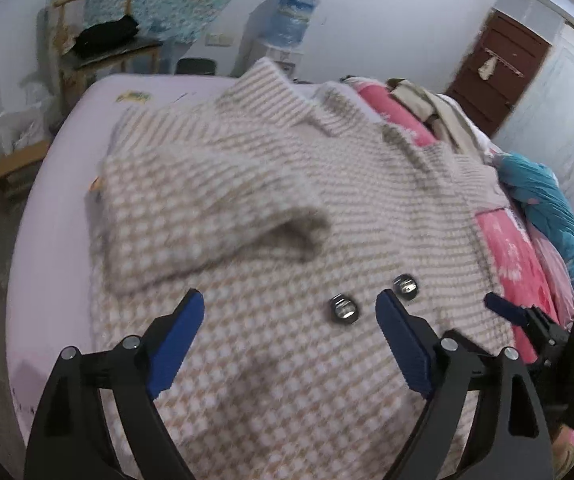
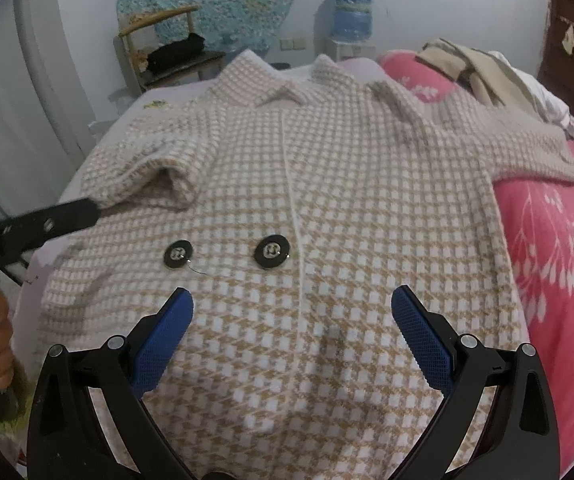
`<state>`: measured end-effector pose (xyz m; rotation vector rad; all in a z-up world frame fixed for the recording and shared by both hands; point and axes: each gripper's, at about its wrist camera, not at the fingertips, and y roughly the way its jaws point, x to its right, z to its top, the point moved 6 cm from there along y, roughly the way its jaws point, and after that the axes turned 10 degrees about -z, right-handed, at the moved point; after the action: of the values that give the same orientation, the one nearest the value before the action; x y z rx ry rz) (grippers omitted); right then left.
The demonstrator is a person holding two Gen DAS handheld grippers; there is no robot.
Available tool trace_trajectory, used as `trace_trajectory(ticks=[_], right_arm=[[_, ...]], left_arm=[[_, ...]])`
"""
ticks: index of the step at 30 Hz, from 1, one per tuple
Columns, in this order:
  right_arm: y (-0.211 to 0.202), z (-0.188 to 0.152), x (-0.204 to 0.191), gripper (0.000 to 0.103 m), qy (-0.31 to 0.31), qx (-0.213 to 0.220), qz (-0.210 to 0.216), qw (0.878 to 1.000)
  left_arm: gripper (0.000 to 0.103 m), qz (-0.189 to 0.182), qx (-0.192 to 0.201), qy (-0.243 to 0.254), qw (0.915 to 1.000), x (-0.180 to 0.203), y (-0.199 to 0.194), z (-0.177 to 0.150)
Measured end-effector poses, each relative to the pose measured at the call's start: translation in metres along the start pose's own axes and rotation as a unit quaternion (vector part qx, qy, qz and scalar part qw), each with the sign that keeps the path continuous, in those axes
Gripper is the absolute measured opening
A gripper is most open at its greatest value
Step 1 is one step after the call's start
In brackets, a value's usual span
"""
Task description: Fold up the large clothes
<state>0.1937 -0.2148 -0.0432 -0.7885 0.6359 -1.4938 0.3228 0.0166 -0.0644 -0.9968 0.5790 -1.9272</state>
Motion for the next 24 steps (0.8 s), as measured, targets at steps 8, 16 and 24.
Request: trace_trajectory(ticks=[8, 16, 24], right_arm=[[0.025, -0.003, -0.01, 0.095, -0.027, -0.023, -0.012, 0.999], [0.04, -0.012, -0.013, 0.095, -0.039, -0.042, -0.007, 0.998], [0.053, -0.017, -0.006, 0.095, -0.014, -0.063, 0.018, 0.998]], left_arm=[[0.087, 0.072, -0.047, -0.018, 0.9961, -0.034, 0.013, -0.037], [0.097, 0.081, -0.039, -0.008, 0.996, -0.033, 0.015, -0.041], [0.097, 0.084, -0.027, 0.007, 0.9961, -0.032, 0.016, -0.043]])
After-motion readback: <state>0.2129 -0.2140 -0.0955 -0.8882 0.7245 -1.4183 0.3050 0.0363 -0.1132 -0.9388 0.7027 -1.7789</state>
